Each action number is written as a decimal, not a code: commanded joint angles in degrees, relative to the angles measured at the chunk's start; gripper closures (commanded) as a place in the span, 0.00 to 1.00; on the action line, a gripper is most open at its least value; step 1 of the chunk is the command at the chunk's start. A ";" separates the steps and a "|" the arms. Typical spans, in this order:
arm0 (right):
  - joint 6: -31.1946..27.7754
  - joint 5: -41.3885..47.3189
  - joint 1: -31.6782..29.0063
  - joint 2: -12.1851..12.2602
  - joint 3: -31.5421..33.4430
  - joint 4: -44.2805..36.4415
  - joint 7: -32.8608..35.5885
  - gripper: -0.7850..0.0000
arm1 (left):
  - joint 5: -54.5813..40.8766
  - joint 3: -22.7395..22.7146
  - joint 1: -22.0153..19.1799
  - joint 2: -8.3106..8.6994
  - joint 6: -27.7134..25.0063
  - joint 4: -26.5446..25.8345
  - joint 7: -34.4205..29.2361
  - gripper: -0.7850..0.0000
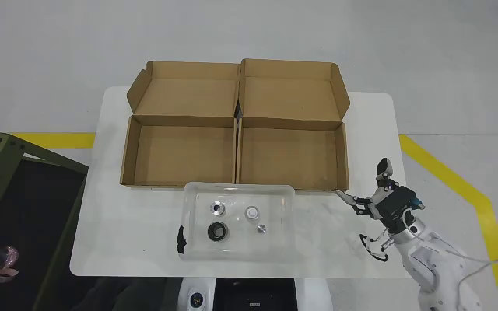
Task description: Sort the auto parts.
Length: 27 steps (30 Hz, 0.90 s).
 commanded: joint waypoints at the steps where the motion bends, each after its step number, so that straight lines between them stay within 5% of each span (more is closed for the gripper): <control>1: 0.00 0.00 0.00 0.00 0.00 0.00 0.00 0.00 | 0.00 0.00 0.00 0.00 0.00 0.00 0.00 0.00; 21: 0.13 0.03 0.05 0.00 -0.05 -0.04 0.15 0.00 | 0.00 0.00 0.00 0.00 0.00 0.00 0.00 0.00; 27: -3.27 1.28 2.40 0.32 -2.19 -0.76 5.20 0.00 | 0.00 0.00 0.00 0.00 0.00 0.00 0.00 0.00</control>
